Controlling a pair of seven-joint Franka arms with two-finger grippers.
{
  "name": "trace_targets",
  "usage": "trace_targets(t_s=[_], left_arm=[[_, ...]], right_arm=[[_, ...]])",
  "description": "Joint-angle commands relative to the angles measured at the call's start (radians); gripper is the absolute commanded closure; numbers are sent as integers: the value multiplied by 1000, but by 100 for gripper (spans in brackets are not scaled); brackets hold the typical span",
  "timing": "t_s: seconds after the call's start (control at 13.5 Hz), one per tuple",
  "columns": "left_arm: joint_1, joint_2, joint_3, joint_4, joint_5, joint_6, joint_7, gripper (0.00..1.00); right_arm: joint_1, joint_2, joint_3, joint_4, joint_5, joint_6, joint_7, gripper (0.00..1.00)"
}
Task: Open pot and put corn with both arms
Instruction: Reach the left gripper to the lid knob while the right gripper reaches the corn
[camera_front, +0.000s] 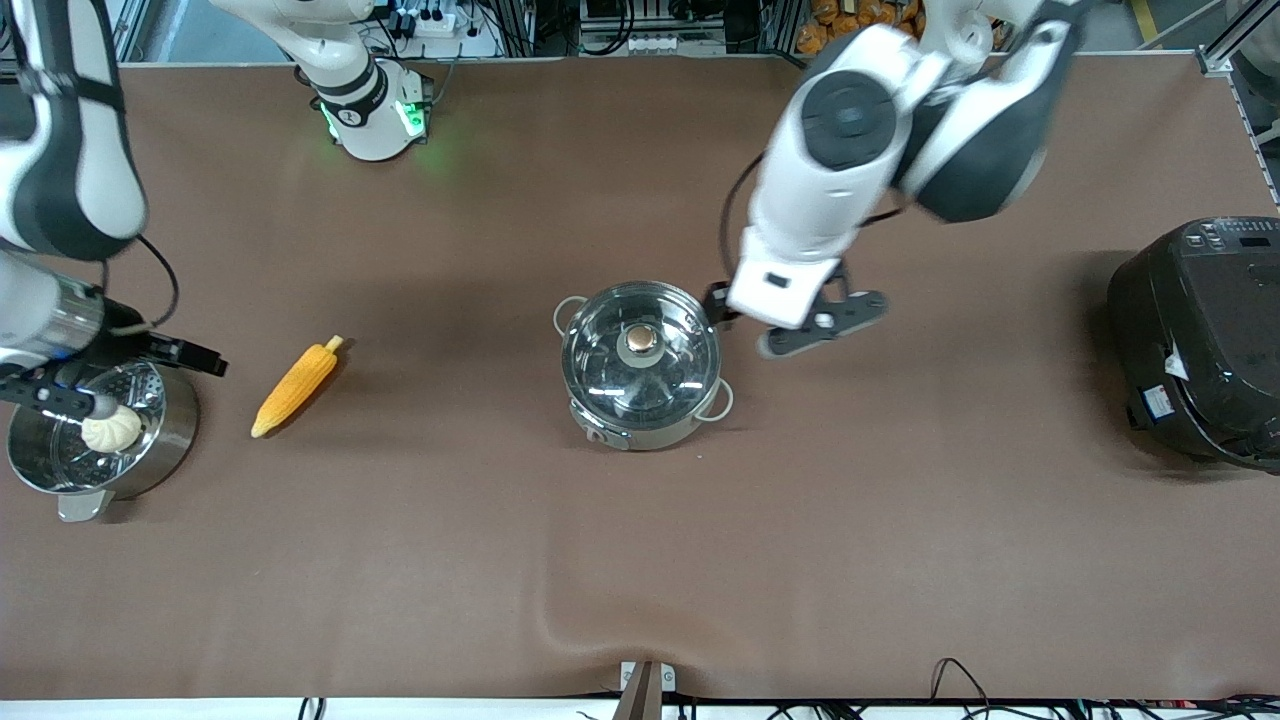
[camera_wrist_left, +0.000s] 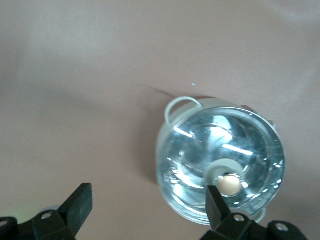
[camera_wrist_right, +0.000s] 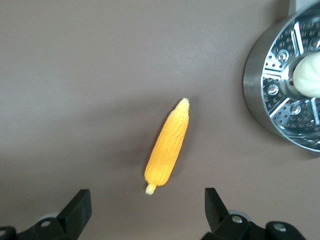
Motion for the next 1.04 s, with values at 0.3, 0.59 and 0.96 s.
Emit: trace_targets(t_s=[0.3,0.59,0.96], left_arm=[[-111,146,1,84,15,106,-236,0],[-146,181,18,84,19,159,-248,0],[-156,231,18,83,22,199,-239,0]], right_arm=[[-37,94,16,-48,50,61,6,1],[-103,198,16,-44,120,104,109,0],[-17,201,20,-278,125,523,361,0]])
